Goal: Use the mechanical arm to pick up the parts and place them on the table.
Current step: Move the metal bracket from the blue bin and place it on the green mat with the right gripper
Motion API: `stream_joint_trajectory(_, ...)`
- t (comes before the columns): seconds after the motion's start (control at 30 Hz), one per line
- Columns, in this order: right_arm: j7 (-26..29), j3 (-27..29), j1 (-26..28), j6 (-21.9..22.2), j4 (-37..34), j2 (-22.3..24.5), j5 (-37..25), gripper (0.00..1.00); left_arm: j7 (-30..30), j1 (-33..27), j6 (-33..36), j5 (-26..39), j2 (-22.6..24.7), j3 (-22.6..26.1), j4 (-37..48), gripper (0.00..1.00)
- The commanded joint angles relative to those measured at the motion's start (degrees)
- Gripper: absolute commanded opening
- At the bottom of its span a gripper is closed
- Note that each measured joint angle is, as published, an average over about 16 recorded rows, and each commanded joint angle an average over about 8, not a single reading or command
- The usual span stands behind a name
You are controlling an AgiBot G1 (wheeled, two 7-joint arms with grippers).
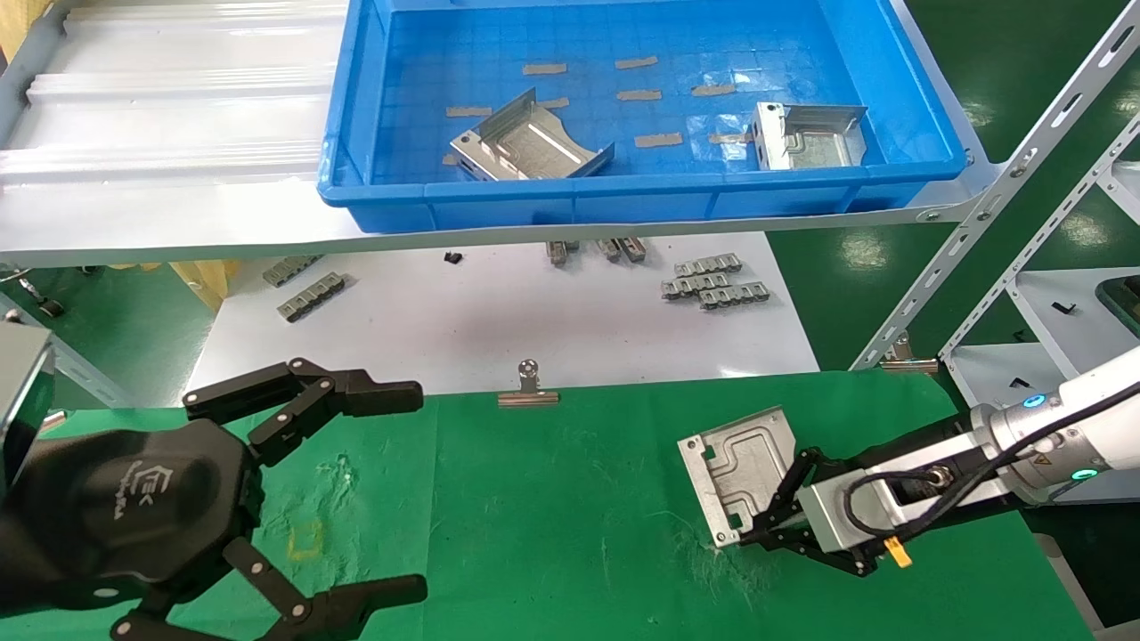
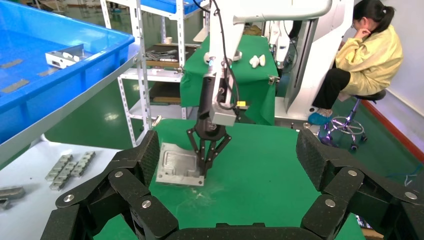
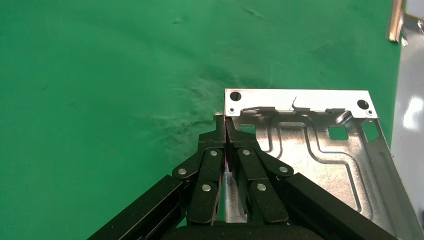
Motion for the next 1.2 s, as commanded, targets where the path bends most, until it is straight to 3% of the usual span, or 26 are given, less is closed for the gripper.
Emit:
stream_joint_trajectory(0.03,-0.05,0.33,-0.39,0.26,-2.32,-0.91,0.59,0.00,0.00,0.00,0.00,0.00,0.00,0.01,0.00,1.00)
stream_joint_trajectory(0.47,-1.48,1.51,-3.22,0.03,-8.58,-1.94,2.65,0.01,0.03,-0.01,-0.02,-0.04,-0.02,0.05,0.00,1.00)
stream_joint_trajectory(0.53,-1.86,1.39,-3.35,0.15,-9.01,-2.02,2.47,0.14,0.03,-0.01,-0.03,-0.04,-0.02,0.06,0.00,1.00)
stream_joint_trajectory(0.7,-2.77,1.03,-3.77,0.53,-9.78,-2.45,1.95,0.77,0.04,-0.02,-0.03,-0.05,-0.03,0.08,0.00,1.00)
stream_joint_trajectory(0.77,-3.12,0.94,-3.96,0.78,-10.02,-2.69,1.82,0.96,0.04,-0.02,-0.04,-0.06,-0.03,0.08,0.00,1.00)
stream_joint_trajectory(0.8,-3.31,0.90,-4.05,0.96,-10.12,-2.83,1.75,1.00,0.04,-0.02,-0.04,-0.06,-0.04,0.09,0.00,1.00)
stream_joint_trajectory(1.2,-6.95,0.57,-3.23,2.55,-10.35,-3.61,1.19,1.00,0.06,-0.03,-0.06,-0.09,-0.05,0.13,0.00,1.00)
